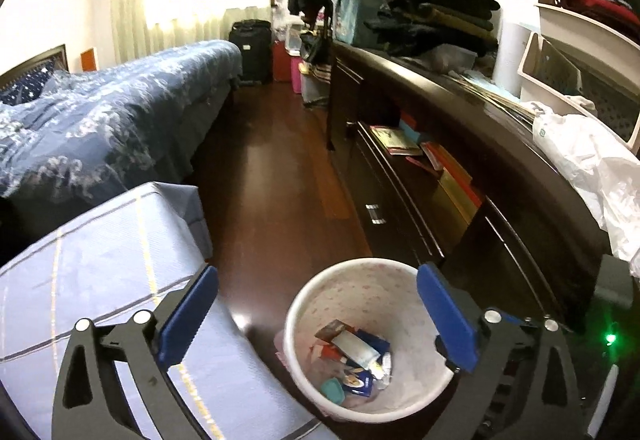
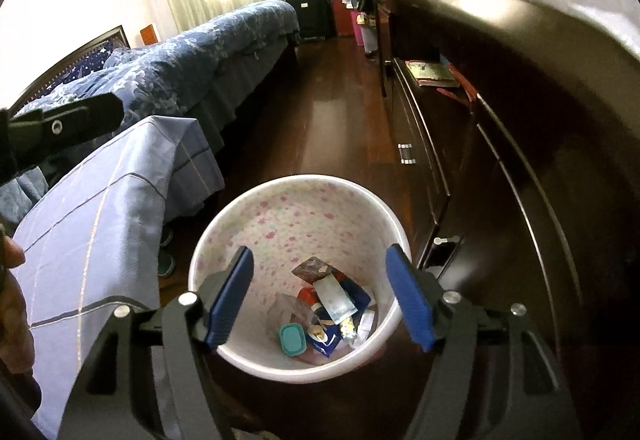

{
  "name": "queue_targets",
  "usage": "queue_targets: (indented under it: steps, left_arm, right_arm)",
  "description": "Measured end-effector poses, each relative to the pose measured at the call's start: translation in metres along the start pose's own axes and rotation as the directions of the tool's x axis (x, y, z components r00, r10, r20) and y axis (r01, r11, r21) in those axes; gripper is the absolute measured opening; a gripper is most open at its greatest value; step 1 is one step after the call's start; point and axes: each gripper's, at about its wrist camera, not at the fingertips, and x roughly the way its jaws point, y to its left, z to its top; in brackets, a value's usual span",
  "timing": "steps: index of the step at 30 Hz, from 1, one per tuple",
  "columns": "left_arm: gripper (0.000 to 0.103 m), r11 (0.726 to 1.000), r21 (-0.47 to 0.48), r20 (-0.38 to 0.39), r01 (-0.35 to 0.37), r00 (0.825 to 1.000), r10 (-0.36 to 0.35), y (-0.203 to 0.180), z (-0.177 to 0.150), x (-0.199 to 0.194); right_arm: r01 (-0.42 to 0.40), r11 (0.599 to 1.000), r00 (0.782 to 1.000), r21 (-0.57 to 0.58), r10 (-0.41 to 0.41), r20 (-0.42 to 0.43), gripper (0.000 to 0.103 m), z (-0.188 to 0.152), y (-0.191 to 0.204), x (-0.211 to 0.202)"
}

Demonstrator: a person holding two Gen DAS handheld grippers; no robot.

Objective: Collect trash

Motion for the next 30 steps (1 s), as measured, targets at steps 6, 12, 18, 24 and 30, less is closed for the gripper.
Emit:
queue_targets:
  steps: [6, 12, 18, 24, 30]
  left_arm:
    - [0.099, 0.999, -0.025, 0.021, -0.029, 0.999, 0.029, 0.017, -0.004, -0.026]
    - [0.099, 0.994, -0.068, 0.064, -0.090, 0.993, 0.095, 0.046, -0.013, -0.066]
    - [0.099, 0.982, -0.115, 0.094, -0.151, 0.982, 0.162, 0.075, -0.028, -0.108]
    - [0.099, 0.961, -0.182, 0.118, -0.210, 0.965, 0.233, 0.109, -0.051, -0.155]
    - [0.099, 0.918, -0.283, 0.127, -0.279, 0.938, 0.324, 0.144, -0.087, -0.218]
  right_arm:
    - [-0.002, 1.000, 1.000, 0.014, 0.002, 0.027, 0.085, -0.003, 0.013, -0.023]
    - [-0.042, 0.999, 0.997, -0.004, 0.042, 0.064, 0.098, -0.008, 0.045, -0.051]
    - [-0.109, 0.993, 0.991, -0.050, 0.112, 0.069, 0.100, -0.016, 0.092, -0.071]
    - [-0.167, 0.979, 0.983, -0.114, 0.174, 0.061, 0.100, -0.028, 0.141, -0.091]
    - [-0.213, 0.959, 0.972, -0.185, 0.227, 0.055, 0.100, -0.050, 0.188, -0.117]
